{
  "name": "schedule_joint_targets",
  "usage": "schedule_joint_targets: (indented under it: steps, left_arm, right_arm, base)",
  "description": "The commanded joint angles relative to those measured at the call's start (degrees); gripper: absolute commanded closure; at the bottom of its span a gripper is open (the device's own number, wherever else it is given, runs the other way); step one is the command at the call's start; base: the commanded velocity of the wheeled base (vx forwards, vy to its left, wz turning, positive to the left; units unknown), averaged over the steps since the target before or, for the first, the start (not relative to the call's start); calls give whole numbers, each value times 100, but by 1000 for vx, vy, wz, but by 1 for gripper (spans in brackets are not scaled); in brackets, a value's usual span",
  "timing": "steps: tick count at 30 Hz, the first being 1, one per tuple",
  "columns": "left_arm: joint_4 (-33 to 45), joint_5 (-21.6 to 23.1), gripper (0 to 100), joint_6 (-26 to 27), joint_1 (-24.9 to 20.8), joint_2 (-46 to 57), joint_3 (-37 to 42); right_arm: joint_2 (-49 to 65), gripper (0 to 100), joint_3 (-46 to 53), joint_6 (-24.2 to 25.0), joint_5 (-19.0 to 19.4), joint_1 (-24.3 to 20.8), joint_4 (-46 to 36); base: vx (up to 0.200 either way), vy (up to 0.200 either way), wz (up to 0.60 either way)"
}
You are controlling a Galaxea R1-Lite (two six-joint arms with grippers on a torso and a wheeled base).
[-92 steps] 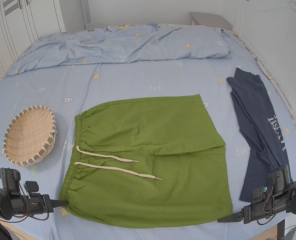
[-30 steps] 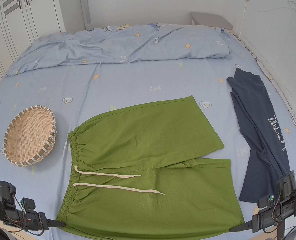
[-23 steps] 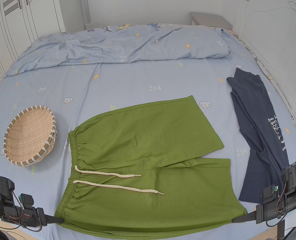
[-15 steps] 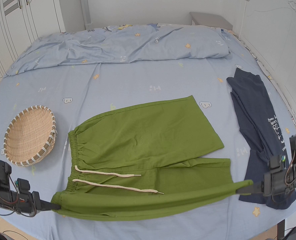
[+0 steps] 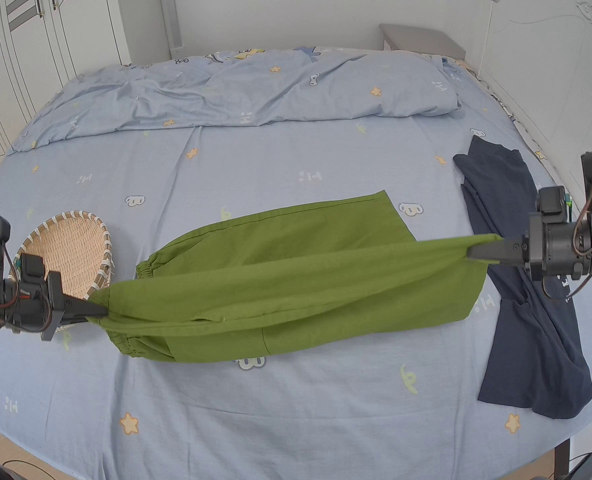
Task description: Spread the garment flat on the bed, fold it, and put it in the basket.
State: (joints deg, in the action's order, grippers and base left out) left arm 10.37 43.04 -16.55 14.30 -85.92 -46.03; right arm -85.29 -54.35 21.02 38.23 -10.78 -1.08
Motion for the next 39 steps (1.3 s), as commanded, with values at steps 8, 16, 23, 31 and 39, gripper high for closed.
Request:
schedule_joint_targets:
  steps: [8, 16, 23, 31, 39]
  left_arm:
    - [96, 20, 100, -261, -358, -1190, -1576]
    - [96, 29, 100, -269, -375, -1515, -2077]
    - [52, 20, 100, -261, -296, -1647, -2112]
    - [26, -51, 100, -252, -138, -1682, -2156]
    - [26, -51, 100, -243, -112, -1832, -2217]
  right_arm:
    - [-1298, 100, -841, 34, -202, -74, 1040]
    - [-1807, 100, -1535, 8, -211, 14, 1365]
    - [-2440, 100, -2405, -1, -255, 102, 1330]
    - [-2976, 100, -3003, -36, -299, 102, 1357]
    - [-3416, 100, -3416, -45, -299, 102, 1383]
  base:
    - [0, 0, 0]
    - [0, 0, 0]
    - [0, 0, 0]
    - [0, 0, 0]
    - [0, 0, 0]
